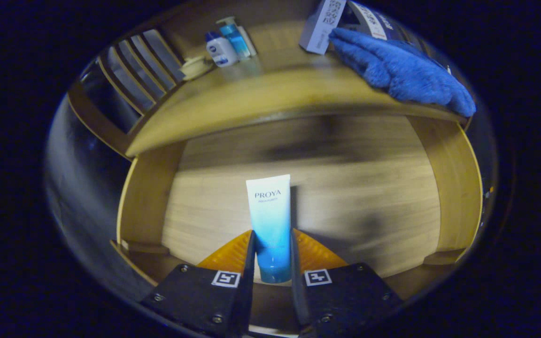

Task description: Pull open the drawer, take out the items inside it, and place them on the countertop above the cabinet.

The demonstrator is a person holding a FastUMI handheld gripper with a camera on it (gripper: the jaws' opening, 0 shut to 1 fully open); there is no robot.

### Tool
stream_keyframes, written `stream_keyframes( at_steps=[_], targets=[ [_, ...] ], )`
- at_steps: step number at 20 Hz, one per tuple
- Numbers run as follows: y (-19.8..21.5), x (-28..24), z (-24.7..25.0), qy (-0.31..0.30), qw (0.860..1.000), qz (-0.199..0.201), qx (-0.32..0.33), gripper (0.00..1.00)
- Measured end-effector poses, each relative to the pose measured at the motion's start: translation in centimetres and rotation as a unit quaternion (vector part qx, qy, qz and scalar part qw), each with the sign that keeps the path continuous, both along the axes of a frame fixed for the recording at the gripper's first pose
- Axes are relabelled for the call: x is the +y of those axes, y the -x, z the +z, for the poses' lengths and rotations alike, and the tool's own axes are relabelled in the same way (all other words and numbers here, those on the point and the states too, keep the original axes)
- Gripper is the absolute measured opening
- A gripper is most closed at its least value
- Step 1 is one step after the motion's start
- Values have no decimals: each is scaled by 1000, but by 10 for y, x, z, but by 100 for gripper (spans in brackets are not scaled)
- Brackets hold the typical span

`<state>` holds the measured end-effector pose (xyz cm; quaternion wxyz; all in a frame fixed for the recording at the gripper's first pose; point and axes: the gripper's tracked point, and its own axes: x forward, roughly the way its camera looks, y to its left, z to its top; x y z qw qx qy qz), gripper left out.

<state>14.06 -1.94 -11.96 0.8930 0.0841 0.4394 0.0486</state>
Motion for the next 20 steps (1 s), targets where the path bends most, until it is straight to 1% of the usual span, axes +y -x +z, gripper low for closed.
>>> stream_keyframes(
  at_steps=[2,5,8,10,13,15,18,20],
  targets=[
    [8,1,22,-13,1000,4,-20,35],
    [15,-1,58,-13,998,12,-63,35],
    [12,-4,103,-23,991,7,-134,35],
    [-7,-11,132,-10,980,-5,-200,35],
    [-21,-12,166,12,960,-12,-279,35],
    [-35,-7,182,6,950,-20,-312,35],
    [-64,-19,191,11,939,-57,-339,35],
    [-87,-31,199,19,928,-85,-363,35]
  ],
)
